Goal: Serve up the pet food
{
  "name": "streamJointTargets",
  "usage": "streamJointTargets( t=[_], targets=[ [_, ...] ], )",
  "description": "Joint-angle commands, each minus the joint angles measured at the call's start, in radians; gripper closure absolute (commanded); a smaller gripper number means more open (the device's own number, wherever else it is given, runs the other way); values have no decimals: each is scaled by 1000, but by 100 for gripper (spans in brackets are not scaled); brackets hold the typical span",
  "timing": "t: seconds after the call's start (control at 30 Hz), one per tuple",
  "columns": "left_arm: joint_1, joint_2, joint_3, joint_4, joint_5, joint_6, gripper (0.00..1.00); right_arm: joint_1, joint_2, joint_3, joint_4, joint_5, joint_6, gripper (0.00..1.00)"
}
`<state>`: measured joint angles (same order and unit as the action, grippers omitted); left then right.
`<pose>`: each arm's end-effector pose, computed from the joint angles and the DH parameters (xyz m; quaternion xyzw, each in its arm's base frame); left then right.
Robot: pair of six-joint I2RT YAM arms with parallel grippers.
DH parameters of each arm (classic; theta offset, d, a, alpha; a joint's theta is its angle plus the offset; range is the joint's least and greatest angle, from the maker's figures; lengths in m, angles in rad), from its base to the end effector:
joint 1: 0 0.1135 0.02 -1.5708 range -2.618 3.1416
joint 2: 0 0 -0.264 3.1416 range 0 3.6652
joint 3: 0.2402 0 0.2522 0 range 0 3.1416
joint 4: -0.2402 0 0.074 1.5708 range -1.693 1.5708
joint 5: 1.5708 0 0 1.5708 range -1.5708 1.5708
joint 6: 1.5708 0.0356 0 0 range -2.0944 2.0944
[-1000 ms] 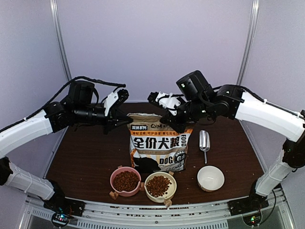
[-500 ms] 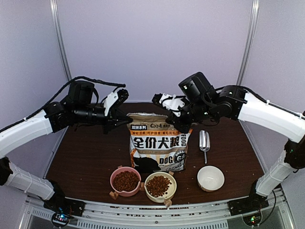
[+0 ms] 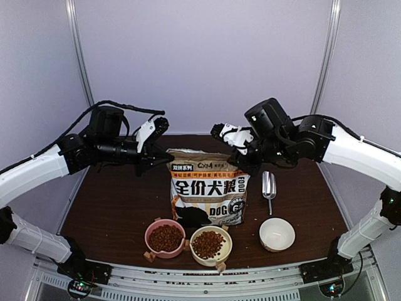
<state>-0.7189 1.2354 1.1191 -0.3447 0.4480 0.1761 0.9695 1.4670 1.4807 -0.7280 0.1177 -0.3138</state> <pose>0.1993 -0.1949 0.3468 0.4641 0.6965 -0.3196 0.4443 0.1841 0.2610 0.3678 -0.5240 0.7421 0.0828 0.4097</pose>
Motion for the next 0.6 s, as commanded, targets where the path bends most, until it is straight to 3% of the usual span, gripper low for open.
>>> streamJointTargets(
  t=[0.0,0.3,0.57],
  targets=[
    [10,-36,-8,-2,1,5,100,-27,-43,-37,-68,134,-2,67],
    [12,-37,-8,-1,-4,4,100,-28,-72,-56,-80,140,-6,62],
    [10,-40,-10,-3,-8,3,100,-28,-99,-60,-82,133,-6,89]
  ],
)
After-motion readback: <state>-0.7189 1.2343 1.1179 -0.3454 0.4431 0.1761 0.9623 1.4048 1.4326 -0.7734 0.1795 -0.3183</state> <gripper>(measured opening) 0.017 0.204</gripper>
